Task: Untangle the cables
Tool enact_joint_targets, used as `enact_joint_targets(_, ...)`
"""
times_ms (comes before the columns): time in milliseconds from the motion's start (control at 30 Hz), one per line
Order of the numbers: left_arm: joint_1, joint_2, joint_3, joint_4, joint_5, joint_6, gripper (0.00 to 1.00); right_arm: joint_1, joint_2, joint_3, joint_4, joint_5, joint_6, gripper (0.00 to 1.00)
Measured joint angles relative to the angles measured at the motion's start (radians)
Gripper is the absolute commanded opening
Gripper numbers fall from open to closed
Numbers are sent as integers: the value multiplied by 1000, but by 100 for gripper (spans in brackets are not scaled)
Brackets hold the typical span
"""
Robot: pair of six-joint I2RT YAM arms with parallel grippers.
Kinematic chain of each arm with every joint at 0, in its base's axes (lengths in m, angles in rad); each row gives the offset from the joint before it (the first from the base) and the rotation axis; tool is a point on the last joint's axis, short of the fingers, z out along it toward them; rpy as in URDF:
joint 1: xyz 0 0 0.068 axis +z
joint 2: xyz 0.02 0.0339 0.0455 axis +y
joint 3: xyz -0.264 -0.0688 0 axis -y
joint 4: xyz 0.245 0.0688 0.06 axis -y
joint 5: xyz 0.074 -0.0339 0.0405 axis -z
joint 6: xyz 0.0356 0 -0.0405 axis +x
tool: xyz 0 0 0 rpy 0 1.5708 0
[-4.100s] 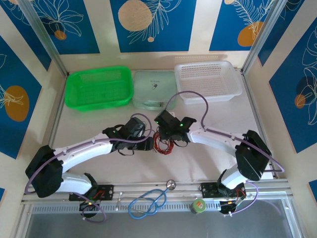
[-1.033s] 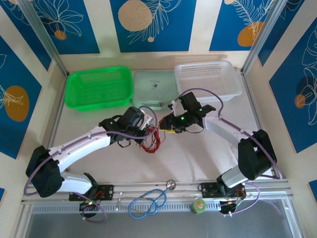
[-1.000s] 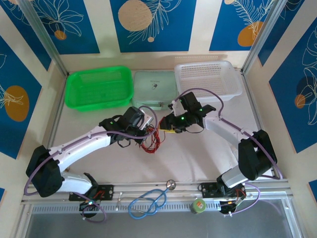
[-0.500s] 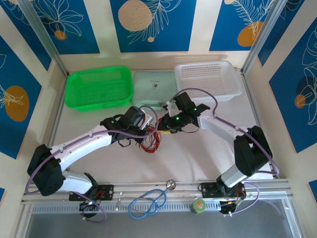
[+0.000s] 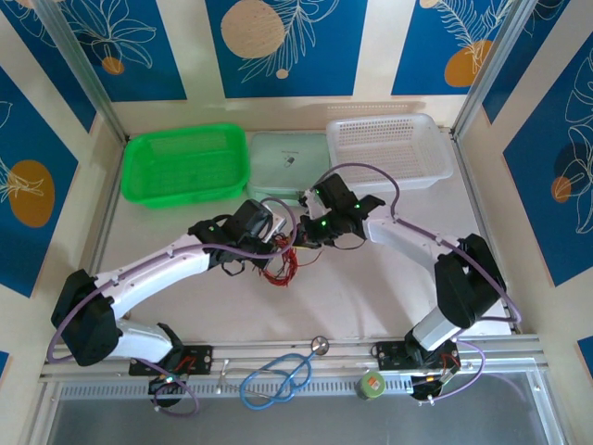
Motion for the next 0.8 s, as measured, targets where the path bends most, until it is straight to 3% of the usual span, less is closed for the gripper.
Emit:
enact_joint_targets(367,42,54,41,-27,11,-185,0,134,-296,-269,194,209,81,0)
enact_joint_targets(800,46,54,29,-11,34,-366,0,319,-432,-424,355,463,108,3)
